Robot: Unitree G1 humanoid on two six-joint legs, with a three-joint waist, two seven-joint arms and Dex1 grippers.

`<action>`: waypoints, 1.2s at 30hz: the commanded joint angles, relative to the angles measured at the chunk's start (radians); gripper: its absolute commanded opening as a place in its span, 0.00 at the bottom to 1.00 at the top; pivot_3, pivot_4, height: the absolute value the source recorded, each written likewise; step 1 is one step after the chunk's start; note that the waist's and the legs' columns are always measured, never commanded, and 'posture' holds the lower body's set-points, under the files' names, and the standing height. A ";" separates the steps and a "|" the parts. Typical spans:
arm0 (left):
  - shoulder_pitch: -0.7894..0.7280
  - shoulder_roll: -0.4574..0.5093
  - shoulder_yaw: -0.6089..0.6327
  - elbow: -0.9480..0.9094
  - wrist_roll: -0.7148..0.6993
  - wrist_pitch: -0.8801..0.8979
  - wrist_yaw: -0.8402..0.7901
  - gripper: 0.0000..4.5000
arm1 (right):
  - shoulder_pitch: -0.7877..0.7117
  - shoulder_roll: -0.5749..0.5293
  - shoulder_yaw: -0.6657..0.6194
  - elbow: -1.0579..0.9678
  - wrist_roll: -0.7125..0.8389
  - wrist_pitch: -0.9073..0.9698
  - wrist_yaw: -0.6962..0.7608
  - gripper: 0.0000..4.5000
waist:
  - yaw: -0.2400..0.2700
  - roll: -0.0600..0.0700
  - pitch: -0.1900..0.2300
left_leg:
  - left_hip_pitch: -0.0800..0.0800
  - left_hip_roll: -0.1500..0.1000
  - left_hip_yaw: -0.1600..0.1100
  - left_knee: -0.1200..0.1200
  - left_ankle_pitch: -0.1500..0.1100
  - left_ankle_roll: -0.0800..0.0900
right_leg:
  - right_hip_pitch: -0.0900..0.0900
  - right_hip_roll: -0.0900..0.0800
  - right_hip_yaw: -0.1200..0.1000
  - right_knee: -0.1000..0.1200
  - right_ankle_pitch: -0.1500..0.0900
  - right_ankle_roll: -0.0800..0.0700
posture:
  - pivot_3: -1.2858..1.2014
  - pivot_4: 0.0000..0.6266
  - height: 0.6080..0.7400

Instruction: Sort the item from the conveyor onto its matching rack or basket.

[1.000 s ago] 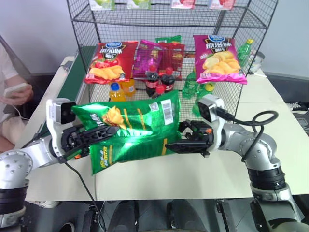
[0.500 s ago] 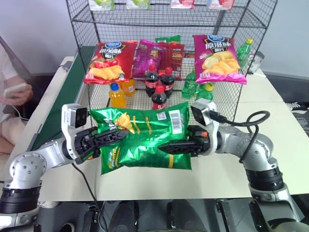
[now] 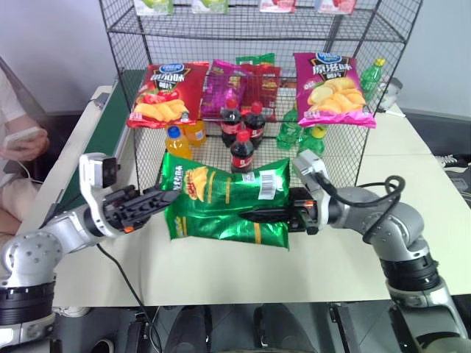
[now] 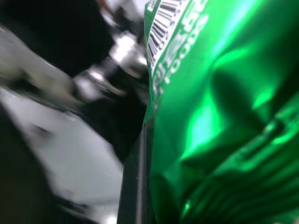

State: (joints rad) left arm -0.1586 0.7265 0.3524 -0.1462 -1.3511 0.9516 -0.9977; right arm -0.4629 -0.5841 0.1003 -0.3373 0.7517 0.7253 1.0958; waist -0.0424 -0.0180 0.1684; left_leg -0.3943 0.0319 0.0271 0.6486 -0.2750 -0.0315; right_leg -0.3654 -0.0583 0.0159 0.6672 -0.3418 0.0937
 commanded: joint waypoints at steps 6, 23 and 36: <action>0.098 0.016 0.118 0.004 0.185 -0.165 -0.028 0.99 | -0.125 -0.054 0.002 -0.073 -0.446 -0.588 -0.072 0.00 | 0.001 0.000 0.000 | -0.003 0.000 0.001 0.000 0.000 0.000 | -0.003 0.000 0.000 0.000 0.000 0.000 | 0.52 0.24 0.99; 0.052 -0.073 0.078 -0.081 0.424 -0.423 0.068 0.99 | -0.373 -0.102 0.067 0.264 -1.327 -0.897 -0.496 0.00 | 0.020 -0.001 0.000 | -0.007 0.000 0.002 0.001 0.002 -0.003 | -0.008 -0.001 0.000 0.002 0.000 0.000 | 0.52 0.24 0.99; 0.075 -0.061 0.085 -0.132 0.573 -0.608 0.055 0.99 | -0.516 0.013 0.165 0.435 -1.431 -0.601 -0.440 0.00 | 0.013 -0.001 0.000 | -0.013 0.000 0.002 0.003 0.003 -0.005 | -0.014 0.000 0.000 0.005 0.000 0.000 | 0.52 0.24 0.99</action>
State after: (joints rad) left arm -0.0902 0.6574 0.4159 -0.2413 -0.7721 0.3576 -0.9381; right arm -0.9346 -0.5748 0.2706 0.0941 -0.6645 0.1047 0.6720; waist -0.0295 -0.0189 0.1681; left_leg -0.4072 0.0318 0.0288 0.6518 -0.2718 -0.0363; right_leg -0.3793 -0.0584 0.0164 0.6725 -0.3416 0.0937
